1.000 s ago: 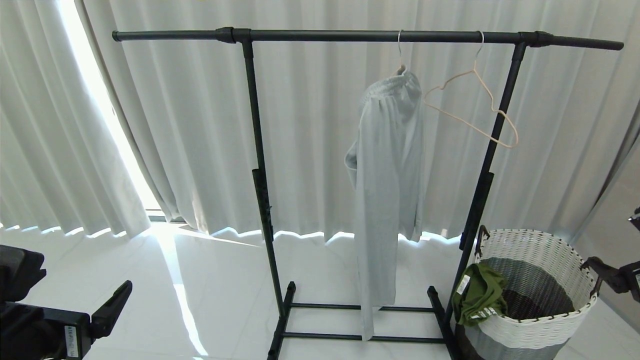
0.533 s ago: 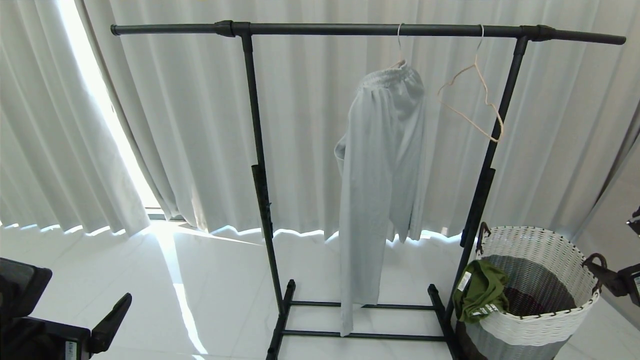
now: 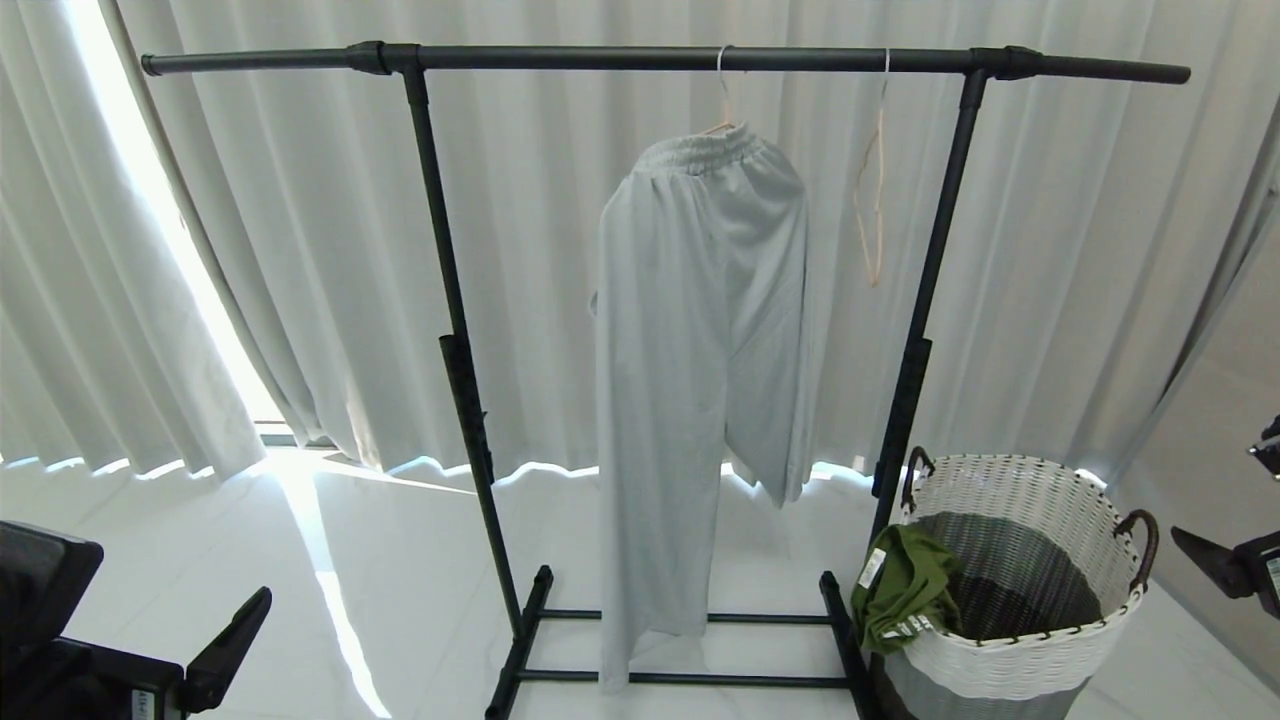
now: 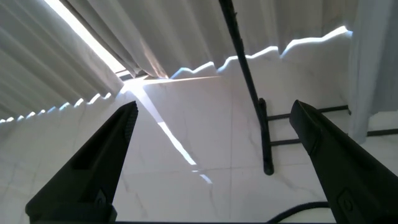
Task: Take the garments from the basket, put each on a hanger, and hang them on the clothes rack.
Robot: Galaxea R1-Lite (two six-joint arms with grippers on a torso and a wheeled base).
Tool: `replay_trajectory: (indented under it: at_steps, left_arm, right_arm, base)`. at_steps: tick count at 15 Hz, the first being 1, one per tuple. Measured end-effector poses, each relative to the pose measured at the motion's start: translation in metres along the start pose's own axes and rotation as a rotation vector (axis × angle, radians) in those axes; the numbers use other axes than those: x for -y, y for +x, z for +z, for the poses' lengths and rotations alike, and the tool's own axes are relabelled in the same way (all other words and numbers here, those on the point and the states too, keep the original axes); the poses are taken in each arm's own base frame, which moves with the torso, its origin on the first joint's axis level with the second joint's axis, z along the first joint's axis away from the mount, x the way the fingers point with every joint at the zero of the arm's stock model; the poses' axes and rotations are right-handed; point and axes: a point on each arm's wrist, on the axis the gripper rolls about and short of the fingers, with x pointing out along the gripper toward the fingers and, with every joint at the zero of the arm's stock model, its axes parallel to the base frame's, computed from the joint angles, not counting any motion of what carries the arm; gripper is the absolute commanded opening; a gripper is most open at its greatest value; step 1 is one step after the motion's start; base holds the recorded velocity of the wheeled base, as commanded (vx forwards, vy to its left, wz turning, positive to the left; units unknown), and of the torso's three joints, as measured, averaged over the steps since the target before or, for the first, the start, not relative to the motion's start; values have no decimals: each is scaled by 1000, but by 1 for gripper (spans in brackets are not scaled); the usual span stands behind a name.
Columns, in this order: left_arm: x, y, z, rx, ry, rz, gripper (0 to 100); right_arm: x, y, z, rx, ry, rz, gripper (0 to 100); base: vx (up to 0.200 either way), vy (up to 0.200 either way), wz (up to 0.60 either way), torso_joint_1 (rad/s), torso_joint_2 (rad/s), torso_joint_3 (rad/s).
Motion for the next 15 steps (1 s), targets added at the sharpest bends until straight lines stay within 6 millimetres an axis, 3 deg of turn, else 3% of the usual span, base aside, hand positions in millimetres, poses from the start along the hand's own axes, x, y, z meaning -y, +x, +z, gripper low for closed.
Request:
replay_trajectory:
  at_steps: [10,15]
  left_arm:
    - [0,3,3,-5,2,-3,100]
    - [-3,13,18,6,-9,-2,100]
  right_arm:
    - [-2,1,-2,-2,-4,21,100]
    - [-12,9,-10,-22,-15,135,100]
  base:
    - [200,0,0,2,0,3]
    - [160,0,0,-2,3,2]
